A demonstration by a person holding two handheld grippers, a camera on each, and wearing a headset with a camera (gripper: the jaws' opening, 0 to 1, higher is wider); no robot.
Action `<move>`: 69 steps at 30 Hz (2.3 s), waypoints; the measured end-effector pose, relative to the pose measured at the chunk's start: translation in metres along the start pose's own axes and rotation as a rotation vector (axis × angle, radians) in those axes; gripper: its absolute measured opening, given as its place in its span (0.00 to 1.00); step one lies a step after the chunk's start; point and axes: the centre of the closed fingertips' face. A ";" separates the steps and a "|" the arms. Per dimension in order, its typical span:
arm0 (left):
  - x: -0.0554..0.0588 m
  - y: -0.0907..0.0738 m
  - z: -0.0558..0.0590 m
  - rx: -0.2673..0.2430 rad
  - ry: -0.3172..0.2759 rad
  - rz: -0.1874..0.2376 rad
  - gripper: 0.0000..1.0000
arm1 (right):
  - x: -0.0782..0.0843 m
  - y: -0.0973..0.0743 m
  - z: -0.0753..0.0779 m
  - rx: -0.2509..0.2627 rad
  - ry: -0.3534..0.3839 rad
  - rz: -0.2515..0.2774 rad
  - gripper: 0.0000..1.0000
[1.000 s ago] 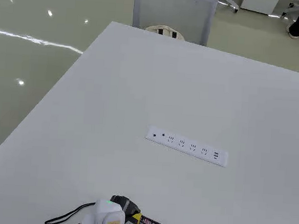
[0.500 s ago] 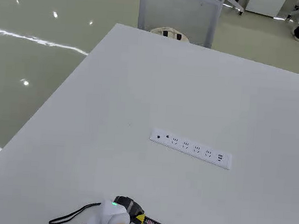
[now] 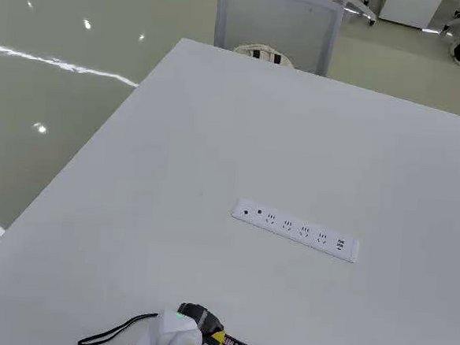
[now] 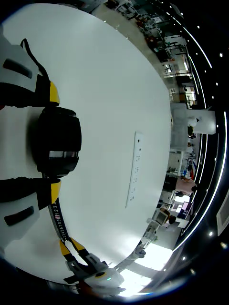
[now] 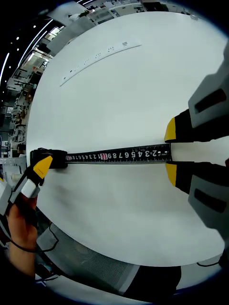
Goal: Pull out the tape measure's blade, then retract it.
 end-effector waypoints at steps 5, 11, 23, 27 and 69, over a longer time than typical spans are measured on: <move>0.000 0.000 0.000 0.001 0.001 -0.001 0.56 | -0.002 0.001 -0.001 -0.006 0.006 -0.002 0.14; 0.000 0.000 0.000 0.002 0.003 -0.001 0.56 | -0.006 0.003 -0.002 -0.008 0.007 -0.001 0.14; 0.000 -0.001 0.000 0.009 0.008 -0.001 0.56 | -0.019 0.009 -0.006 -0.018 -0.001 0.009 0.14; 0.000 -0.001 0.000 0.012 0.011 -0.003 0.56 | -0.022 0.012 -0.006 -0.020 -0.005 0.010 0.14; 0.000 0.000 0.000 0.015 0.018 -0.006 0.56 | -0.056 0.029 -0.014 -0.039 -0.026 0.028 0.14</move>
Point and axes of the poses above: the centre of the closed fingertips' face, and the gripper's own axes: y roughly forward along the fingers, z roughly to its right, x roughly out of its underside, and after that the axes turned 8 degrees about y, right-handed
